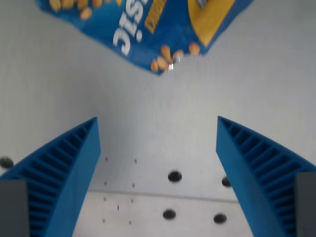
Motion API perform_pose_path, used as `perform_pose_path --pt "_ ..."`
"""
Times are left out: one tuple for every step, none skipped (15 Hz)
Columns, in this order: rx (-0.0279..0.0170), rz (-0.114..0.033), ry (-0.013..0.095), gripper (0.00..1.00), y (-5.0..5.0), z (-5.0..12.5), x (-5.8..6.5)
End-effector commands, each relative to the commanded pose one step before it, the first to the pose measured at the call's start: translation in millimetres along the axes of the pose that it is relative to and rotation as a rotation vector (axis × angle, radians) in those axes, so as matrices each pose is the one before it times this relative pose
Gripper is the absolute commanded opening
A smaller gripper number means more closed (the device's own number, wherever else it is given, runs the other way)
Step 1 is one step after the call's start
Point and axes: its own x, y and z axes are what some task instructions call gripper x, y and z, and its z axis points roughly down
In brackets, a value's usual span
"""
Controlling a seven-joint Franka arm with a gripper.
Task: Move above the blue bag
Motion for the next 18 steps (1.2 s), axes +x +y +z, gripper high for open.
perform_pose_path --pt "0.00650 0.0580 -0.0060 1.00 -2.48 3.75 15.95" --pt "-0.00068 0.0058 0.0042 1.00 -0.32 1.79 4.31" --pt "-0.00097 0.0037 0.0042 1.00 -0.31 1.81 4.45" --pt "0.00078 0.0031 0.0038 1.00 -0.33 1.89 4.59" --pt "0.00060 0.0035 0.0018 1.00 -0.33 1.99 4.73" --pt "-0.00077 0.0057 0.0013 1.00 -0.34 2.11 4.86" --pt "-0.00027 0.0049 -0.0015 1.00 -0.37 2.18 4.96" --pt "0.00015 0.0020 -0.0015 1.00 -0.40 2.20 5.00" --pt "0.00077 0.0029 -0.0022 1.00 -0.42 2.21 5.00" --pt "-0.00043 0.0038 -0.0019 1.00 -0.42 2.19 5.00" --pt "-0.00091 0.0030 0.0012 1.00 -0.43 2.14 5.00" --pt "-0.00035 0.0018 0.0015 1.00 -0.47 2.07 4.94" --pt "-0.00037 0.0017 0.0019 1.00 -0.50 2.00 4.76" --pt "-0.00184 0.0045 0.0023 1.00 -0.49 1.96 4.52" --pt "-0.00179 0.0032 0.0019 1.00 -0.49 1.86 4.29" --pt "-0.00091 0.0011 0.0040 1.00 -0.49 1.78 4.02" --pt "-0.00060 0.0005 0.0014 1.00 -0.48 1.66 3.76" --pt "-0.00051 0.0020 0.0013 1.00 -0.46 1.55 3.51"
